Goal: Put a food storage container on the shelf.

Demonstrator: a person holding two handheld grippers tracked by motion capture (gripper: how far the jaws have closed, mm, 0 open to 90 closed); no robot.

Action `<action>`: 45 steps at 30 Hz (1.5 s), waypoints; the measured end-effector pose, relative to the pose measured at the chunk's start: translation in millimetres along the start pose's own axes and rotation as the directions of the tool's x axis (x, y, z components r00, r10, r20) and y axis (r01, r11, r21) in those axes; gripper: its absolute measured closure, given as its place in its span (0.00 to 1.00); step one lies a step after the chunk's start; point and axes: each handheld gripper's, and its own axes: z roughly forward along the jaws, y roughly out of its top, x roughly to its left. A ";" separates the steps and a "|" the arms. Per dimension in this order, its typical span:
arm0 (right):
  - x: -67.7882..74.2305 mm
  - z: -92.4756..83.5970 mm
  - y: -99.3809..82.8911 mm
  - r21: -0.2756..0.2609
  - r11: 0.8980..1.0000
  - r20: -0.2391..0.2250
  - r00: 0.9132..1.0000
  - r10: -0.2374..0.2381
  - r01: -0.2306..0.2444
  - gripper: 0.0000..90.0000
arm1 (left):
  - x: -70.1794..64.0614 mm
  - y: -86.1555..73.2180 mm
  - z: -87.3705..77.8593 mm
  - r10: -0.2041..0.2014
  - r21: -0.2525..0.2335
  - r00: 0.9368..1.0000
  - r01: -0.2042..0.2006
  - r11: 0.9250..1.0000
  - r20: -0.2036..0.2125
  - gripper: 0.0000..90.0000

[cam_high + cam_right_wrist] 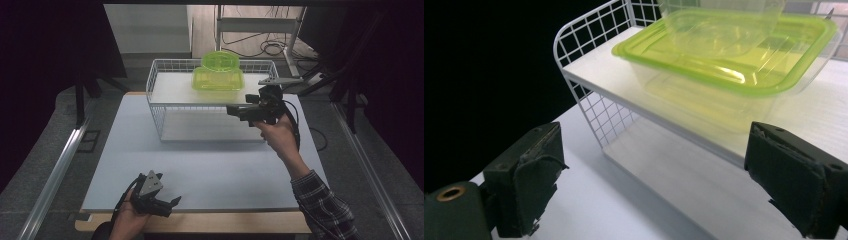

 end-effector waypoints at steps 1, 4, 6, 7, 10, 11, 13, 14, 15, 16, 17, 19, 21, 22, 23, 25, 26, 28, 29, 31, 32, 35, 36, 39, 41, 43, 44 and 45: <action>1.4 -0.2 -3.7 0.003 1.000 -0.001 1.000 -0.009 0.009 0.10 | 0.0 0.0 0.0 0.000 0.000 1.000 0.000 1.000 0.000 0.03; 2.8 -0.2 -7.5 0.005 1.000 -0.003 1.000 -0.020 0.020 0.09 | -0.1 0.0 0.2 0.001 0.000 1.000 -0.001 1.000 0.000 0.04; 3.9 -0.3 -11.6 0.009 0.999 0.001 0.999 -0.034 0.034 0.09 | 0.2 0.0 -0.1 0.007 0.006 1.000 -0.007 1.000 0.000 0.04; 4.6 -0.3 -13.8 0.009 0.999 0.005 0.999 -0.039 0.039 0.09 | 0.2 0.0 -0.1 0.007 0.006 1.000 -0.007 1.000 0.000 0.04; 4.6 0.1 -21.3 0.011 0.999 0.007 0.999 -0.052 0.052 0.08 | 0.2 0.1 -0.2 0.007 0.006 1.000 -0.007 1.000 0.000 0.04; 4.5 0.1 -24.0 0.015 0.999 0.004 0.999 -0.052 0.052 0.08 | 0.2 0.1 -0.2 0.006 0.005 1.000 -0.006 1.000 0.000 0.04; 3.3 1.7 -33.8 0.019 0.998 0.007 0.998 -0.059 0.059 0.08 | 0.3 0.1 -0.3 0.006 0.006 1.000 -0.006 1.000 0.000 0.04; 3.3 1.7 -33.8 0.019 0.998 0.007 0.998 -0.059 0.059 0.08 | 0.2 0.1 -0.3 0.005 0.005 1.000 -0.005 1.000 0.000 0.04; 3.0 3.3 -41.4 0.028 0.998 0.005 0.999 -0.054 0.054 0.07 | -0.1 0.1 -0.1 0.001 0.002 1.000 -0.001 1.000 0.000 0.03; 3.0 3.3 -41.4 0.028 0.998 0.005 0.999 -0.054 0.054 0.07 | 0.0 0.1 0.0 0.001 0.003 1.000 -0.001 1.000 -0.001 0.03; 2.7 4.1 -45.2 0.032 0.998 0.006 0.998 -0.058 0.057 0.07 | 0.1 0.1 0.0 0.001 0.004 1.000 -0.001 1.000 -0.002 0.03; 2.7 5.2 -53.1 0.039 0.997 0.011 0.998 -0.066 0.066 0.07 | 0.3 0.1 -0.2 0.001 0.004 1.000 -0.001 1.000 -0.003 0.03; 1.7 6.1 -66.2 0.045 0.997 0.010 0.998 -0.067 0.066 0.06 | 0.3 0.0 -0.3 -0.003 0.004 1.000 0.003 1.000 -0.001 0.03; 1.7 6.1 -66.2 0.045 0.997 0.010 0.998 -0.067 0.066 0.06 | 0.3 0.0 -0.2 -0.004 0.004 1.000 0.004 1.000 -0.001 0.03; 1.0 5.9 -70.7 0.044 0.997 0.010 0.998 -0.066 0.065 0.06 | 0.2 0.0 -0.1 -0.004 0.005 1.000 0.004 1.000 -0.001 0.03; -0.3 5.4 -79.0 0.042 0.997 0.013 0.998 -0.064 0.064 0.06 | -0.1 0.0 0.2 -0.004 0.007 1.000 0.004 1.000 0.000 0.03; -1.3 4.8 -82.9 0.039 0.997 0.015 0.998 -0.065 0.064 0.06 | -0.2 0.0 0.2 -0.003 0.007 1.000 0.003 1.000 0.000 0.03; -3.3 2.8 -91.3 0.032 0.998 0.019 0.998 -0.059 0.059 0.06 | -0.1 0.0 0.4 -0.003 0.009 1.000 0.003 1.000 0.000 0.03; -3.9 2.0 -94.0 0.031 0.998 0.019 0.998 -0.057 0.056 0.06 | 0.0 0.0 0.5 -0.003 0.010 1.000 0.003 1.000 0.000 0.03; -5.7 0.3 -101.6 0.031 0.998 0.024 0.998 -0.055 0.055 0.06 | 0.0 -0.1 0.8 -0.003 0.011 1.000 0.003 1.000 0.000 0.03; -6.5 -0.6 -105.7 0.026 0.998 0.025 0.998 -0.055 0.054 0.06 | -0.1 -0.1 0.8 -0.003 0.012 1.000 0.003 1.000 0.000 0.03; -8.8 -2.0 -116.9 0.028 0.998 0.033 0.998 -0.062 0.061 0.06 | -0.5 0.0 0.7 -0.003 0.011 1.000 0.003 1.000 0.000 0.03; -9.3 -2.9 -120.0 0.027 0.997 0.039 0.997 -0.068 0.067 0.06 | -0.3 0.0 0.6 0.000 0.013 1.000 0.000 1.000 0.000 0.03; -11.5 -6.5 -132.9 0.017 0.998 0.044 0.997 -0.057 0.057 0.06 | -0.5 0.0 0.6 -0.003 0.010 1.000 0.003 1.000 0.000 0.03; -12.3 -7.7 -140.1 0.016 0.998 0.048 0.997 -0.055 0.055 0.06 | -0.5 0.0 0.1 0.001 0.011 1.000 -0.001 1.000 0.002 0.03; -13.0 -8.0 -146.4 0.022 0.998 0.052 0.997 -0.057 0.056 0.06 | -0.4 0.0 0.1 0.001 0.010 1.000 -0.001 1.000 0.002 0.03; -13.0 -8.0 -146.4 0.022 0.998 0.052 0.997 -0.057 0.056 0.06 | -0.5 0.0 0.2 0.001 0.010 1.000 -0.001 1.000 0.003 0.03; -13.1 -7.9 -148.9 0.024 0.998 0.053 0.997 -0.058 0.057 0.06 | -0.5 -0.1 0.2 0.003 0.010 1.000 -0.003 1.000 0.003 0.03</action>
